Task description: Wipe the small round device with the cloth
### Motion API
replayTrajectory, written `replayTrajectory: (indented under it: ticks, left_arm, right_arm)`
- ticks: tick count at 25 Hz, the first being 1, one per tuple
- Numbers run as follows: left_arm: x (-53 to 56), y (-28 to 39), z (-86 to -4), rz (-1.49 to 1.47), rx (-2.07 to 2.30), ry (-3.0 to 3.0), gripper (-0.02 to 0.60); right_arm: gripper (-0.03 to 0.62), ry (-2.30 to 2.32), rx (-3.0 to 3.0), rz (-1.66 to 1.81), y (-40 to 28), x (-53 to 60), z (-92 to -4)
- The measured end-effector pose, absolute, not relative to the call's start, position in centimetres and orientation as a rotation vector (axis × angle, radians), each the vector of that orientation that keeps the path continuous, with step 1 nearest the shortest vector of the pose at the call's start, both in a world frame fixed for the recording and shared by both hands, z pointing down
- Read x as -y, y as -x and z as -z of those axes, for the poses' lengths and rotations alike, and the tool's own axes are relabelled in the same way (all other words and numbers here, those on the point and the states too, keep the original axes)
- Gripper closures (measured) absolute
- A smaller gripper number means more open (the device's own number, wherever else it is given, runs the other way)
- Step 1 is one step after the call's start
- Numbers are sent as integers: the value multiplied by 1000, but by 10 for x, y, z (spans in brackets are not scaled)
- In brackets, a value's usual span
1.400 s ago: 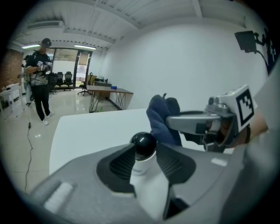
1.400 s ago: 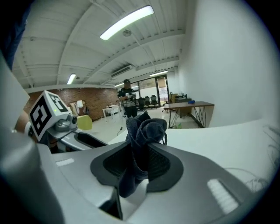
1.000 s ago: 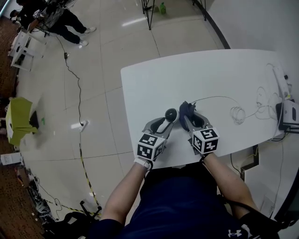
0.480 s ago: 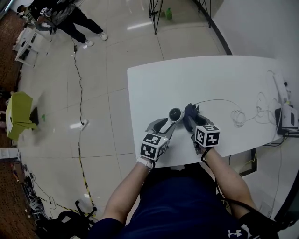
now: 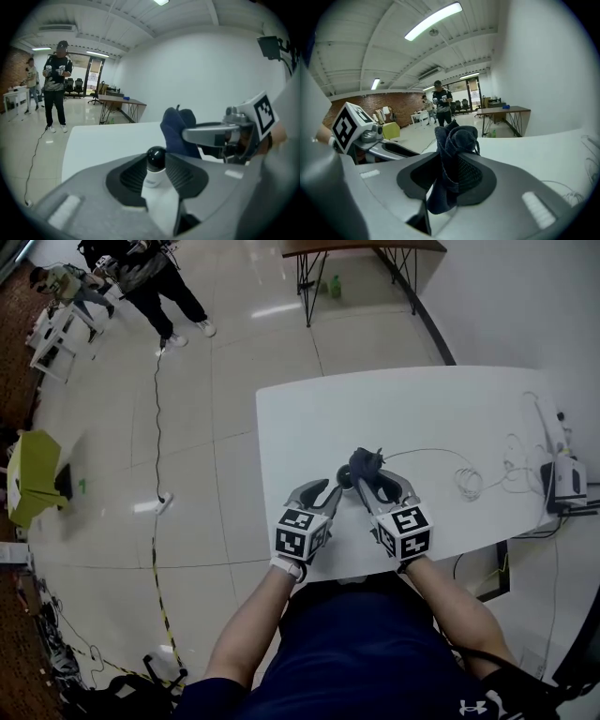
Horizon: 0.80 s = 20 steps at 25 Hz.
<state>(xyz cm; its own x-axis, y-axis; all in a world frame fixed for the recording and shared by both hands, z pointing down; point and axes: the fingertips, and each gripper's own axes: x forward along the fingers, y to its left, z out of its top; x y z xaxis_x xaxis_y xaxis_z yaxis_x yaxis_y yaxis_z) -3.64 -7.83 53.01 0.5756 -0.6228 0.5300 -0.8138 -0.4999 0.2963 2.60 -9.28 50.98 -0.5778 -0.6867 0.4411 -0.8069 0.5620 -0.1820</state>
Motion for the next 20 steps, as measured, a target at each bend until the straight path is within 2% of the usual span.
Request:
replayTrajectory:
  ticks: [5, 9, 20]
  left_arm:
    - [81, 36, -536, -512, 1109, -2303, 474]
    - [86, 32, -540, -517, 1086, -2301, 480]
    - [91, 25, -551, -459, 1043, -2243, 480]
  right_arm:
    - [491, -1076, 2479, -432, 6, 86, -510]
    - [491, -1088, 2469, -432, -2, 91, -513]
    - [493, -1248, 2453, -912, -54, 95, -552]
